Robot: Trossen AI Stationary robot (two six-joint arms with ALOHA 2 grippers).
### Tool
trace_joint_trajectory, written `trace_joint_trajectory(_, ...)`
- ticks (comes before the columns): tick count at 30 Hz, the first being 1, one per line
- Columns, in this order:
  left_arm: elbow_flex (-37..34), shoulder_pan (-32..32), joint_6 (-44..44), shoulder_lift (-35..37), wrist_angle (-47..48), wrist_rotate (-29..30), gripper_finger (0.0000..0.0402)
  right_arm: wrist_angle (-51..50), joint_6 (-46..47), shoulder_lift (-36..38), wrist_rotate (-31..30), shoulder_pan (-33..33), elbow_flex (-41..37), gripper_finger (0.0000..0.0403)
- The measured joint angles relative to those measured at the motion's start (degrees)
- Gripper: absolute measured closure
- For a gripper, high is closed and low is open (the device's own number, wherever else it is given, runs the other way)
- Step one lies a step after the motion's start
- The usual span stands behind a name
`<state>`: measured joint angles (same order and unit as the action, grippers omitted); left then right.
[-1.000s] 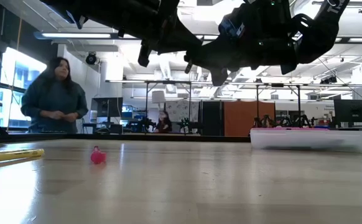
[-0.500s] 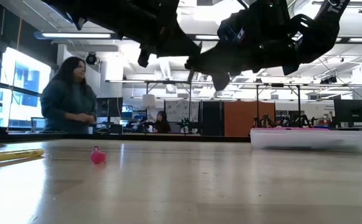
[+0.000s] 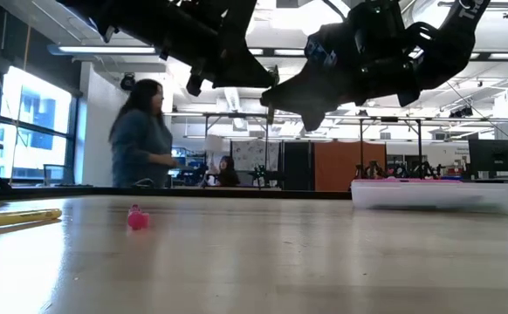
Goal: Pick & place school supplies into a supply box
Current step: Put the green crayon into the pink supply box
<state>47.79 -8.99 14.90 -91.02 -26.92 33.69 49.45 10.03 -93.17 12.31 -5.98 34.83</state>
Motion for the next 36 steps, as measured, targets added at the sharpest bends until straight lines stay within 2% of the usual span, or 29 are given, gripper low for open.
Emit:
trace_joint_trajectory(7, 0.0, 0.0, 0.3, 0.0, -0.3, -0.4, 0.0334, 0.2, -0.4, 0.0, 0.1, 0.0, 0.0, 0.0389)
trace_joint_trajectory(13, 0.0, 0.1, 0.4, 0.0, 0.1, -1.2, 0.0277, 0.3, -1.1, 0.0, 0.1, 0.0, 0.0, 0.0385)
trace_joint_trajectory(18, 0.0, 0.1, 0.6, 0.0, 0.1, 1.8, 0.0237, -2.5, -2.4, 0.9, -5.3, 0.0, 0.0, 0.0381)
trace_joint_trajectory(21, 0.0, 0.0, 0.6, 0.0, 0.2, 2.6, 0.0229, -12.8, -6.0, 5.0, -12.6, -0.1, 0.0, 0.0392)
trace_joint_trajectory(25, 0.0, 0.0, 0.6, 0.0, 1.1, 2.7, 0.0229, -33.3, -5.6, 15.3, -23.0, -0.1, 0.1, 0.0395)
trace_joint_trajectory(31, 0.0, 0.0, 0.6, 0.0, 3.9, 3.2, 0.0239, -68.4, 10.3, 31.2, -28.0, -0.1, 0.1, 0.0378)
trace_joint_trajectory(34, 0.0, 0.0, 0.6, 0.0, 3.7, 3.2, 0.0243, -84.5, 18.8, 34.9, -28.9, -0.1, 0.1, 0.0384)
trace_joint_trajectory(36, 0.0, 0.0, 0.6, 0.0, 3.7, 3.3, 0.0245, -91.1, 23.4, 35.6, -28.2, -0.1, 0.0, 0.0390)
